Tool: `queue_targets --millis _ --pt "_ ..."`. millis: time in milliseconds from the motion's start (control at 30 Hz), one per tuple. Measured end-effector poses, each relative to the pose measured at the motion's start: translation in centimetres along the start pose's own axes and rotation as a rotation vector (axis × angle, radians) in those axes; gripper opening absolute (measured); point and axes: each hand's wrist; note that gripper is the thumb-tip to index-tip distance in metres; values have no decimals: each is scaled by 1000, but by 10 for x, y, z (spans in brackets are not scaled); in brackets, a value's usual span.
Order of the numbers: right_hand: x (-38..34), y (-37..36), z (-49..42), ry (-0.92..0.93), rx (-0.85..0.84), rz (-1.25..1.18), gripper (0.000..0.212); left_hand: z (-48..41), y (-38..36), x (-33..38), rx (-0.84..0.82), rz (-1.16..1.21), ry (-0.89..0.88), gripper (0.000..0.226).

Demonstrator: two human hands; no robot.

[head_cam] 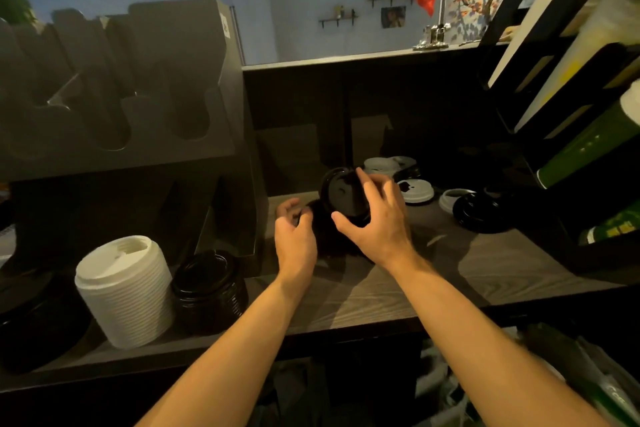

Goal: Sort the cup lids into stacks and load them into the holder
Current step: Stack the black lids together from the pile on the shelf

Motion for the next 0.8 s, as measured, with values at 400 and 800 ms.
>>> queue_targets --millis 400,800 --pt "-16 5 20 84 21 51 90 26 20 7 -39 -373 -108 36" --pt "-90 4 33 166 13 -169 82 66 76 50 -128 114 -221 26"
Point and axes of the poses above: each hand's wrist, its own z-axis away from the middle knuckle, its own y-axis out of the back of the hand, x = y × z, and after that the axes turned 6 degrees about -z, right-handed
